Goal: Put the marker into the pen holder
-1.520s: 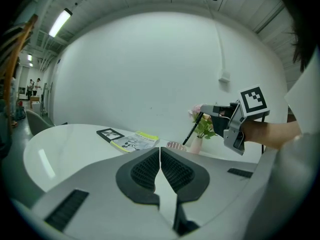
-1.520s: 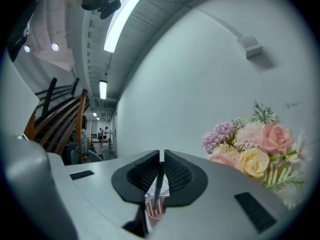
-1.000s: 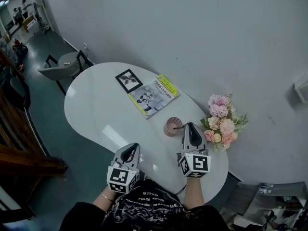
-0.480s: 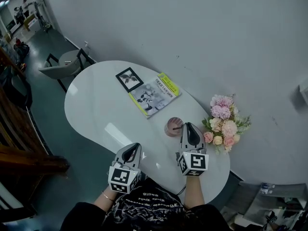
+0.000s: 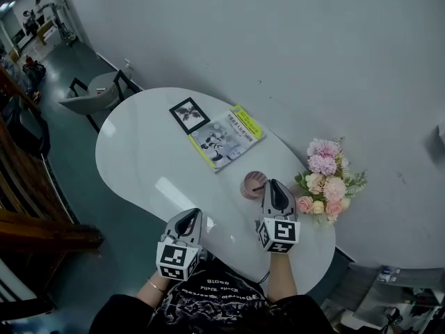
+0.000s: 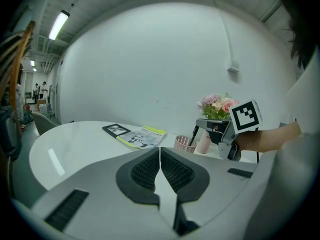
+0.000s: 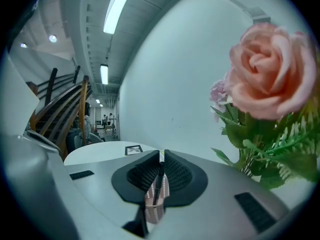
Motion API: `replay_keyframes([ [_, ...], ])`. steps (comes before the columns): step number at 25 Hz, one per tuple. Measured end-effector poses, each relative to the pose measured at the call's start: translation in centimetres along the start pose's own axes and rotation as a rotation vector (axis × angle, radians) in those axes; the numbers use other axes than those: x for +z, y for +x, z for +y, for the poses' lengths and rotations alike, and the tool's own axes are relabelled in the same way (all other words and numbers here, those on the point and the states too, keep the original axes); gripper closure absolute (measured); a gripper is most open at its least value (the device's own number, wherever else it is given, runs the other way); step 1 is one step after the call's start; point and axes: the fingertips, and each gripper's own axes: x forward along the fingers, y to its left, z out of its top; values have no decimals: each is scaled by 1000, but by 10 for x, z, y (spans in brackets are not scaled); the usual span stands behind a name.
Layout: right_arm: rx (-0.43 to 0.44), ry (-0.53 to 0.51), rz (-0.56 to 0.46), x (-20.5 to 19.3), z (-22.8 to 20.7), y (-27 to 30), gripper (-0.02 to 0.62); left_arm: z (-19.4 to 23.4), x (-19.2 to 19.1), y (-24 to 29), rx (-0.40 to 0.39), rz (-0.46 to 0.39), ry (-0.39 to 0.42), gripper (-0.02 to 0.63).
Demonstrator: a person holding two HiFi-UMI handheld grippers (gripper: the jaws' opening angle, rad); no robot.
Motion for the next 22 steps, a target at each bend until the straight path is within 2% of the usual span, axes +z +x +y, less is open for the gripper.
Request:
replay_keyframes([
  [22,-5,80,37,-27,-7,14,540,-6,-17,1,8,52,15,580],
])
